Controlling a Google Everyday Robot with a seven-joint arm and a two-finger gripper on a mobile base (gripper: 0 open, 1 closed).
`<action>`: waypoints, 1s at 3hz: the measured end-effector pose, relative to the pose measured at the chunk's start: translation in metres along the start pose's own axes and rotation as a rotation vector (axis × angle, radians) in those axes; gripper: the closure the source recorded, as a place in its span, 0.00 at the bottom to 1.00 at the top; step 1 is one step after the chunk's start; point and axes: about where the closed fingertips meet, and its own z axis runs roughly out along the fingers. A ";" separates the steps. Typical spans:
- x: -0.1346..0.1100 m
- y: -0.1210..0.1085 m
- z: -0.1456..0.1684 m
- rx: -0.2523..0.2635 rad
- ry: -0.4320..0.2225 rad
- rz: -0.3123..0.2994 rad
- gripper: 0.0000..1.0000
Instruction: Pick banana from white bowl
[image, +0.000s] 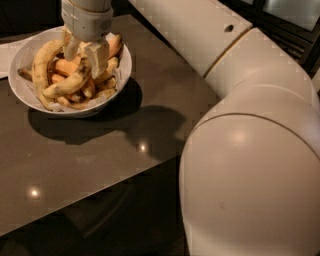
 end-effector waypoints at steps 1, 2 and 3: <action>0.003 0.002 0.006 -0.016 -0.004 -0.009 0.49; 0.008 0.002 0.008 -0.025 0.001 -0.020 0.49; 0.012 0.000 0.012 -0.031 0.002 -0.034 0.49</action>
Offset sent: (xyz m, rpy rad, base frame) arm 0.0062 -0.0177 -0.0095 -0.0769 0.0260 0.0333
